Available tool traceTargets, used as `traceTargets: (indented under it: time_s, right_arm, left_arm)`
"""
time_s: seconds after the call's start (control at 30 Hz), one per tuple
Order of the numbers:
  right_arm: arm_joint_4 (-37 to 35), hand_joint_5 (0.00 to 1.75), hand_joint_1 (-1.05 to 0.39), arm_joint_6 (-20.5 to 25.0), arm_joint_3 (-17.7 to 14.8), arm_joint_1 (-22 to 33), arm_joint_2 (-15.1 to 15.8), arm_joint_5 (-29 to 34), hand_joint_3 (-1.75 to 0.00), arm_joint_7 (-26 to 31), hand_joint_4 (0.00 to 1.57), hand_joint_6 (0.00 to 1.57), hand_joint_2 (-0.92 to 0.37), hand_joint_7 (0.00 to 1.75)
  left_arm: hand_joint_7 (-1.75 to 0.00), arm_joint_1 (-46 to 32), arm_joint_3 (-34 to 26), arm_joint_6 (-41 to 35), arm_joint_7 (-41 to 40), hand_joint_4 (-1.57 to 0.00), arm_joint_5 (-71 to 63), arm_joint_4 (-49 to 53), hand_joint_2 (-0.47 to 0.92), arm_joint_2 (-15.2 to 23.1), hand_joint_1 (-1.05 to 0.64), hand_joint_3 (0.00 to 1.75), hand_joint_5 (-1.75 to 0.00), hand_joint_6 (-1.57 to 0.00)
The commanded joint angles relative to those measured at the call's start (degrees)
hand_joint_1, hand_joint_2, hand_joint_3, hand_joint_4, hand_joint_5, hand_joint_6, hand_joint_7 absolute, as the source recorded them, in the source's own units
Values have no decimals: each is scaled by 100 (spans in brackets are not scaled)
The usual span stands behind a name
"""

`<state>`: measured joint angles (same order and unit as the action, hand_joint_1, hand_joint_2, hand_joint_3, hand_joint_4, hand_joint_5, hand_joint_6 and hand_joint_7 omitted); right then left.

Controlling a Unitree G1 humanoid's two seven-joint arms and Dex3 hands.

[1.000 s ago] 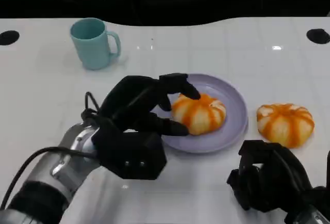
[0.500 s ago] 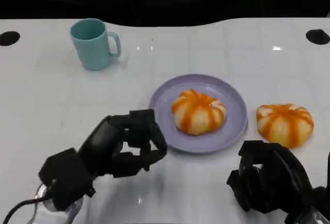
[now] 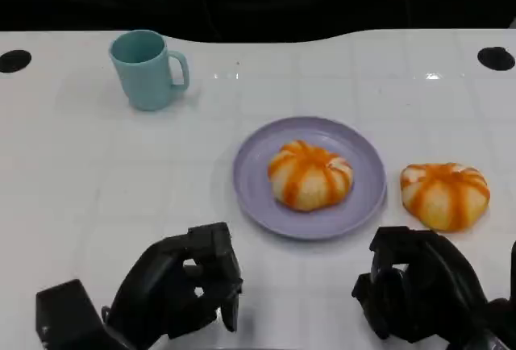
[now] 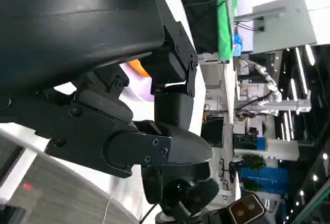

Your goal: Grasp the bread from the table and place it into the plate.

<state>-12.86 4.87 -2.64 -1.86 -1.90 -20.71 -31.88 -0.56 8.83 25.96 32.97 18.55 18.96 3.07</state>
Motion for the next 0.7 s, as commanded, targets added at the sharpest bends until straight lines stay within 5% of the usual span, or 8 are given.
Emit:
traceTargets:
  time_s: [0.03, 0.7]
  right_arm:
    - [126, 149, -105, 55, -36, 88, 88, -66, -148, 29, 144, 155, -3, 101]
    - [-98, 148, -105, -101, -103, 2, 220, -20, -149, -99, 145, 157, -3, 102]
  left_arm:
    - [-164, -201, -90, -197, 119, -98, 51, -113, 92, -14, -75, 41, -175, -82]
    - [-161, -125, -424, -1219, 563, -100, 411, -34, 92, -272, -74, 33, -175, -86]
